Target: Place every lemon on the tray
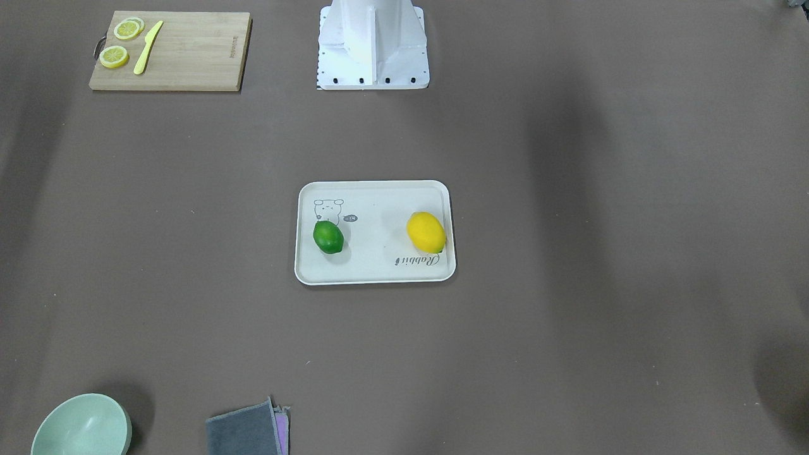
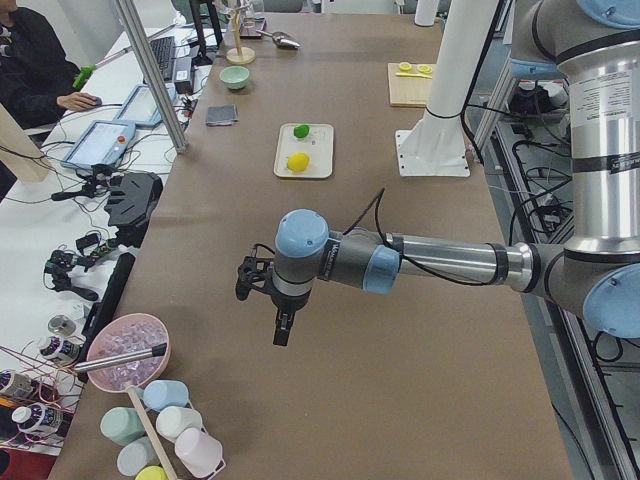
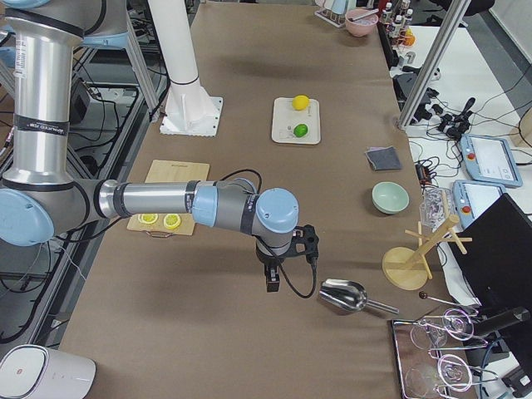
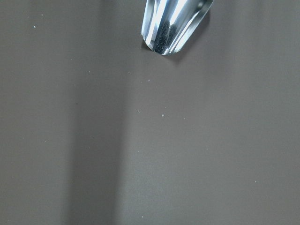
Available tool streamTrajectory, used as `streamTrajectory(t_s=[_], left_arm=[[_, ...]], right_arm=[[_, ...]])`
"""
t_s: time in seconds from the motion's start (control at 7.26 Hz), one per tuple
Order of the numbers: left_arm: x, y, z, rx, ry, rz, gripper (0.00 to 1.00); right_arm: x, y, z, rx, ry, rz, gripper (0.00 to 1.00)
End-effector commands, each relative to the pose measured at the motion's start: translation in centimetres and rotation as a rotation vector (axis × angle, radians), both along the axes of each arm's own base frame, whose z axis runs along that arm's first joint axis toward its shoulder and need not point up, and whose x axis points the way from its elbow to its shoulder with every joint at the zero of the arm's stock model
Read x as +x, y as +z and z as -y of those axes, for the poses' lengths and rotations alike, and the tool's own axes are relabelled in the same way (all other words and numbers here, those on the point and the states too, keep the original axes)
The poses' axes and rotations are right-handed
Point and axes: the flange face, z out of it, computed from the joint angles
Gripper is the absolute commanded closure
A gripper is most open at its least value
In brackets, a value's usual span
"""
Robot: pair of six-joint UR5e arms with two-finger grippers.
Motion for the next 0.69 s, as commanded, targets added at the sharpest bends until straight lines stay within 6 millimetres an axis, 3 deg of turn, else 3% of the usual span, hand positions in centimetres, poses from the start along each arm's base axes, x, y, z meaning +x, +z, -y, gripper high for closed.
streamTrajectory(t_s=[0.0,0.55], left_arm=[[0.0,0.21,-0.03,-0.004,0.0,0.0,0.02],[-0.01,0.62,-0.05,-0.013,0.0,0.002,0.02]], right_arm=[[0.02,-0.11,0.0,0.002,0.0,-0.002,0.0],[0.01,0.02,-0.08,-0.003,0.002,-0.002,0.0]])
